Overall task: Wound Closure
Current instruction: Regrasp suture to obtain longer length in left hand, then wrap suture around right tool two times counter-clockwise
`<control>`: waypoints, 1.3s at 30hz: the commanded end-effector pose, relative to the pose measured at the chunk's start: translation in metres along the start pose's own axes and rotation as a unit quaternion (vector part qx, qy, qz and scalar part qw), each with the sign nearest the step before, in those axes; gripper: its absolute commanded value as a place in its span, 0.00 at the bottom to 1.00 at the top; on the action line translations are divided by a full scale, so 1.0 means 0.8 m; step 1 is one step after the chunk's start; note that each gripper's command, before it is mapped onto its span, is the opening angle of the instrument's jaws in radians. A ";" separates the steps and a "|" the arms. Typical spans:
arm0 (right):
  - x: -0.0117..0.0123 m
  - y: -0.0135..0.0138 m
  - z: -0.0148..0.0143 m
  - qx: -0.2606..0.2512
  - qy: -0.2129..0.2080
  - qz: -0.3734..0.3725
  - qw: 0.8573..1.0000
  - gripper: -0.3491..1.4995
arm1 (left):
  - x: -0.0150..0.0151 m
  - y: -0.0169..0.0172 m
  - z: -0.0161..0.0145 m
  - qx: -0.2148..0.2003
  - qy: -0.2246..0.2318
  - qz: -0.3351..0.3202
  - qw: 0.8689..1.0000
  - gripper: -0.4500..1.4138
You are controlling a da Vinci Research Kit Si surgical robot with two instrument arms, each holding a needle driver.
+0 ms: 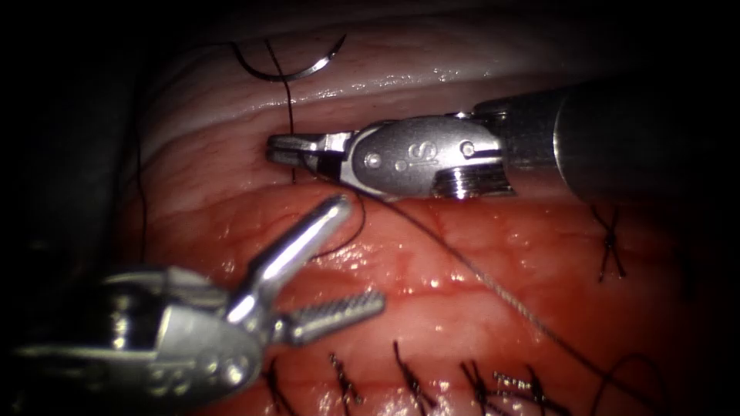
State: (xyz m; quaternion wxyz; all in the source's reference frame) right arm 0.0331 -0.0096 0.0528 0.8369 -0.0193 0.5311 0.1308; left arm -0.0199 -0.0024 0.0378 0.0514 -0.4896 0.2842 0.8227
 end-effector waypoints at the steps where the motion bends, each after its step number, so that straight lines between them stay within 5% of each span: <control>1: -0.0002 -0.0003 0.0010 0.001 0.002 -0.002 1.000 0.00 | -0.0001 0.0003 0.0016 0.000 0.001 -0.002 1.000 0.49; 8: -0.0003 -0.0007 0.0006 0.003 0.003 0.003 1.000 0.00 | -0.0002 0.0006 0.0054 0.005 0.001 -0.005 1.000 0.39; 10: -0.0004 -0.0005 0.0006 0.003 0.003 0.003 1.000 0.00 | -0.0002 0.0015 0.0059 0.000 0.003 -0.005 1.000 0.29; 12: -0.0005 -0.0004 0.0006 0.003 0.002 0.003 1.000 0.00 | -0.0002 0.0019 0.0056 -0.010 0.010 -0.011 1.000 0.00; 17: -0.0005 -0.0002 0.0001 0.003 0.005 0.010 1.000 0.00 | -0.0015 0.0014 0.0026 -0.038 0.024 -0.011 0.999 0.00; 25: -0.0004 0.0003 -0.0034 0.002 0.027 0.042 0.999 0.00 | -0.0091 -0.0004 -0.0100 -0.046 -0.031 0.004 0.998 0.00; 31: 0.0003 -0.0009 -0.0050 0.002 0.043 0.058 0.997 0.00 | -0.0128 -0.0010 -0.0139 -0.052 -0.046 0.014 0.997 0.00; 37: 0.0022 -0.0031 -0.0061 0.023 0.064 0.105 0.992 0.00 | -0.0141 -0.0010 -0.0133 -0.065 -0.050 0.017 0.997 0.00; 38: 0.0024 -0.0032 -0.0062 0.023 0.067 0.118 0.990 0.15 | -0.0140 -0.0009 -0.0131 -0.066 -0.046 0.019 0.997 0.00; 39: 0.0029 -0.0027 -0.0064 0.012 0.083 0.130 0.988 0.85 | -0.0135 -0.0007 -0.0124 -0.067 -0.042 0.027 0.996 0.00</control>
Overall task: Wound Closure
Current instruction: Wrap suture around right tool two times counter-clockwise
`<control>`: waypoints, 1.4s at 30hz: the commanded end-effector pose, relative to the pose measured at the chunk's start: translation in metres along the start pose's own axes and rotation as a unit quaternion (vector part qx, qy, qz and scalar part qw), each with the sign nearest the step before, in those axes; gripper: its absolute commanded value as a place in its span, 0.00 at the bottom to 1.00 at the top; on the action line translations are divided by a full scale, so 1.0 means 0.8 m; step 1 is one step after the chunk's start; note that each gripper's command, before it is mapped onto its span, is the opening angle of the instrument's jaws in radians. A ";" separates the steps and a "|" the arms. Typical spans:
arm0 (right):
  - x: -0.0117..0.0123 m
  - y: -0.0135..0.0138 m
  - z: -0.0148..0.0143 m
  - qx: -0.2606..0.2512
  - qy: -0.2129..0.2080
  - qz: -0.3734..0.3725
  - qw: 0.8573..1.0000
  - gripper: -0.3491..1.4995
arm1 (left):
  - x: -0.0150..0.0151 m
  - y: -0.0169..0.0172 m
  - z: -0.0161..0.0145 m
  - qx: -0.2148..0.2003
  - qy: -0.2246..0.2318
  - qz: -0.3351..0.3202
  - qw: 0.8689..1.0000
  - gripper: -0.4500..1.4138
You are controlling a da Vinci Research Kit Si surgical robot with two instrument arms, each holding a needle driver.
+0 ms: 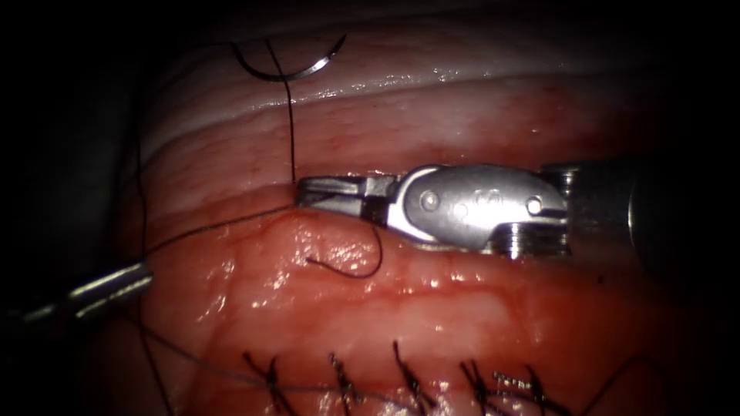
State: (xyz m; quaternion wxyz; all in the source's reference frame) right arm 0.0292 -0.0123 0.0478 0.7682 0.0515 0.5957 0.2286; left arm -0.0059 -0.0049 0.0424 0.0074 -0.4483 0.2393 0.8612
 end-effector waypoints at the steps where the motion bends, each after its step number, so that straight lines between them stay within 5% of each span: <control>1: 0.0002 0.0012 0.0008 -0.010 0.018 0.006 1.000 0.98 | 0.0003 0.0004 0.0010 0.000 0.002 0.002 1.000 0.00; 8: 0.0007 0.0067 -0.0029 -0.014 0.024 0.017 0.999 0.90 | 0.0014 0.0003 0.0002 -0.002 0.007 0.010 1.000 0.00; 14: -0.0011 0.0099 -0.0022 -0.013 0.025 0.027 0.999 0.82 | 0.0015 -0.0005 0.0004 -0.004 0.009 0.016 1.000 0.00; 15: -0.0020 0.0105 -0.0020 -0.014 0.024 0.045 0.999 0.56 | 0.0016 -0.0006 0.0004 -0.004 0.008 0.016 1.000 0.00; 16: -0.0028 0.0105 -0.0017 -0.015 0.024 0.060 0.998 0.19 | 0.0016 -0.0006 0.0004 -0.004 0.008 0.016 1.000 0.00; 17: -0.0039 0.0103 -0.0008 -0.013 0.013 0.071 0.997 0.00 | 0.0017 -0.0007 0.0003 -0.005 0.009 0.019 1.000 0.00; 21: -0.0059 0.0094 0.0012 0.009 -0.011 0.062 0.998 0.00 | 0.0019 -0.0009 0.0002 -0.006 0.011 0.018 1.000 0.00; 27: -0.0088 0.0057 0.0061 0.085 0.019 0.039 0.995 0.00 | 0.0021 -0.0022 0.0006 -0.008 0.014 0.019 1.000 0.00; 35: -0.0055 0.0038 0.0081 0.166 0.103 0.043 0.980 0.00 | -0.0022 -0.0027 0.0056 -0.001 0.015 0.023 1.000 0.00; 42: -0.0038 0.0037 0.0078 0.159 0.140 0.055 0.976 0.00 | -0.0065 -0.0011 0.0085 -0.015 0.011 0.022 1.000 0.00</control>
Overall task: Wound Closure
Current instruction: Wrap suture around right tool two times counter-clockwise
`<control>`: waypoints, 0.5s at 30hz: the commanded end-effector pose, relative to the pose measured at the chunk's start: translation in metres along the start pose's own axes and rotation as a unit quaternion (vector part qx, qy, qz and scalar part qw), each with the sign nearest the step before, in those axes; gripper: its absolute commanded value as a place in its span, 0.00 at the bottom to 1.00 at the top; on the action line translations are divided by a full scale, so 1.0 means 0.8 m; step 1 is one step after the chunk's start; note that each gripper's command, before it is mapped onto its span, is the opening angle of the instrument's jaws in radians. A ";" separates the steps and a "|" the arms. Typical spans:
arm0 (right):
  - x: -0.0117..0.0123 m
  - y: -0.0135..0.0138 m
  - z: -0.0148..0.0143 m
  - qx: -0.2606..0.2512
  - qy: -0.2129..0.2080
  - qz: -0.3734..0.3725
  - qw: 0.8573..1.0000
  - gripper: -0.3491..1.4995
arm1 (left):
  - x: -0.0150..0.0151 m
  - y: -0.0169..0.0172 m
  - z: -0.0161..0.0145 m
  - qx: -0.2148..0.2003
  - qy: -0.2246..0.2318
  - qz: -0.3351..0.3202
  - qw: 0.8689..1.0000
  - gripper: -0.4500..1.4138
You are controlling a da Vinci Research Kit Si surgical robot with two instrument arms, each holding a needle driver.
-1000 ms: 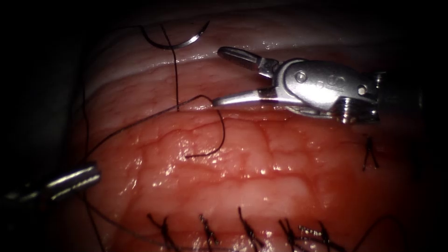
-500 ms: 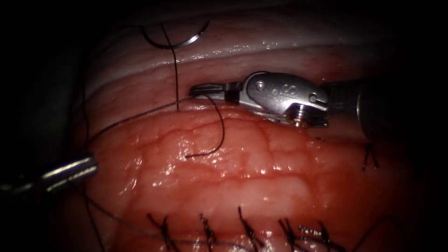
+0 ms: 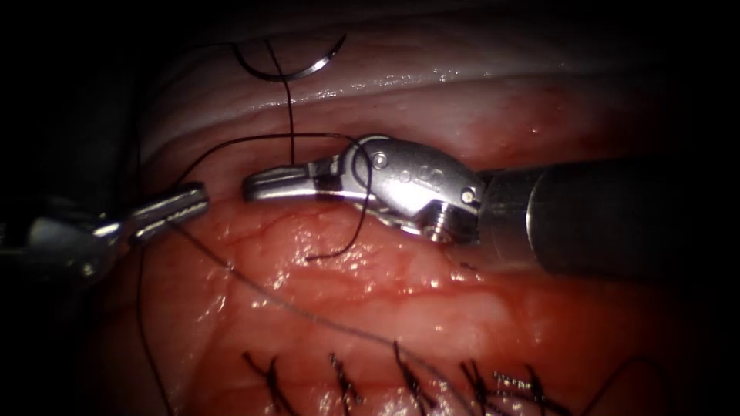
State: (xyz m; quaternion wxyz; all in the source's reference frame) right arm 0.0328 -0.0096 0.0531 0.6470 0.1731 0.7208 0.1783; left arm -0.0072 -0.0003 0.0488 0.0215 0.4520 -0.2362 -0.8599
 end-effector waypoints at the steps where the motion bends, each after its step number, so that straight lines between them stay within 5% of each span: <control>1: -0.0002 0.0000 0.0011 -0.001 0.008 0.001 1.000 0.00 | -0.0007 0.0006 0.0013 -0.003 0.000 -0.004 1.000 0.00; 12: 0.0024 -0.0002 0.0013 -0.035 0.041 0.011 0.998 0.00 | -0.0023 0.0046 0.0052 -0.035 -0.010 -0.007 0.999 0.00; 14: 0.0022 -0.0002 0.0017 -0.079 0.032 0.013 0.996 0.00 | -0.0012 0.0061 0.0064 -0.043 -0.003 -0.006 0.999 0.00; 15: 0.0021 -0.0002 0.0019 -0.106 0.024 0.014 0.994 0.29 | -0.0005 0.0067 0.0067 -0.046 -0.001 -0.005 0.999 0.00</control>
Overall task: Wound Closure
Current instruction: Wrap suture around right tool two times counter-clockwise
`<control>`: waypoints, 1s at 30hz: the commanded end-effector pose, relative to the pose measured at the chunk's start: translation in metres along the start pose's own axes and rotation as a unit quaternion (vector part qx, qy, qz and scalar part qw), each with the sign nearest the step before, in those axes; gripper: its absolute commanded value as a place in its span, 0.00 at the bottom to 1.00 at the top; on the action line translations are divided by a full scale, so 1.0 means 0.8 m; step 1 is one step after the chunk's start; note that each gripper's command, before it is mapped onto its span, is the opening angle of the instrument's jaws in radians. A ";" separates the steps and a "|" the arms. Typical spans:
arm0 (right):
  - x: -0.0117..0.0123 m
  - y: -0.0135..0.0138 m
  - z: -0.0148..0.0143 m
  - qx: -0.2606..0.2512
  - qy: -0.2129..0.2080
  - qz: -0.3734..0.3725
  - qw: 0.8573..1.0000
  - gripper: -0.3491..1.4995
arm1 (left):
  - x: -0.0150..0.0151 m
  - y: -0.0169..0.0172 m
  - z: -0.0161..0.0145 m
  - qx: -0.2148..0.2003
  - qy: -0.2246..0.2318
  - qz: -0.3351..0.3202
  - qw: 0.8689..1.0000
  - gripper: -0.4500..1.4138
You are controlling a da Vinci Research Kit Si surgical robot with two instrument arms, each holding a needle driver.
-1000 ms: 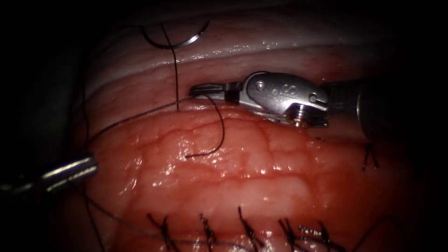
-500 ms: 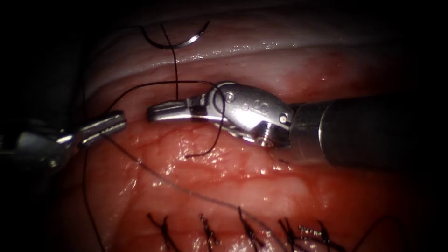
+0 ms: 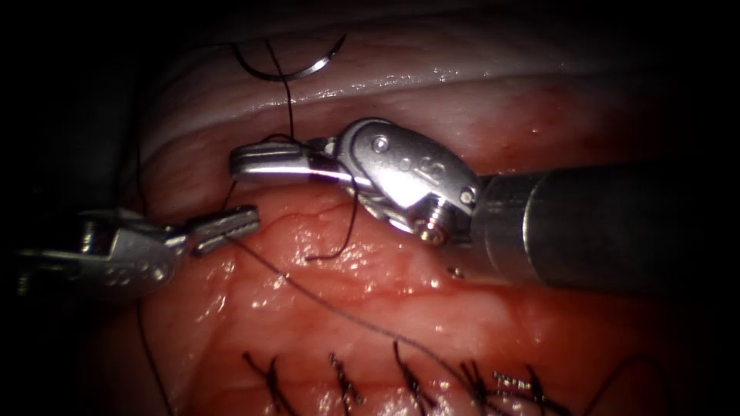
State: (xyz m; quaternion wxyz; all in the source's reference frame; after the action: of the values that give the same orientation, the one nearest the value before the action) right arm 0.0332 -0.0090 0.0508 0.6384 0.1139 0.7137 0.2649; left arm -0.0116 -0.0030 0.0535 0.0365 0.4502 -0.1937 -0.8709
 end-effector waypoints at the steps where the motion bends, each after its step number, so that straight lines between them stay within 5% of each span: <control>1: -0.0008 0.0002 0.0011 -0.018 -0.007 -0.004 1.000 0.44 | 0.0004 0.0006 0.0011 -0.001 0.003 0.002 1.000 0.00; 2: -0.0009 0.0001 0.0012 -0.033 -0.012 -0.007 0.999 0.67 | 0.0016 0.0010 0.0010 -0.001 0.007 0.002 1.000 0.00; 7: -0.0010 0.0003 0.0013 -0.056 -0.018 -0.007 0.998 0.82 | 0.0047 0.0012 0.0003 -0.004 0.021 0.000 1.000 0.00; 12: -0.0011 0.0002 0.0013 -0.072 -0.036 -0.026 0.996 0.81 | 0.0093 0.0008 -0.0004 -0.007 0.037 0.000 0.999 0.00; 19: -0.0032 -0.0013 0.0010 -0.056 -0.112 -0.057 0.991 0.81 | 0.0127 -0.0039 -0.0019 -0.002 0.065 0.011 0.998 0.00; 27: -0.0050 -0.0026 0.0005 -0.013 -0.136 -0.065 0.989 0.83 | 0.0105 -0.0101 -0.0019 0.013 0.106 0.014 0.994 0.00; 30: -0.0058 -0.0031 0.0005 0.031 -0.141 -0.068 0.987 0.68 | 0.0083 -0.0119 -0.0011 0.009 0.120 0.008 0.993 0.00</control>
State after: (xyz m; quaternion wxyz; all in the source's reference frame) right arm 0.0340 -0.0132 0.0530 0.7457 0.1253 0.6306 0.1751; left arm -0.0131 0.0042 0.0442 0.0627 0.5526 -0.1983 -0.8071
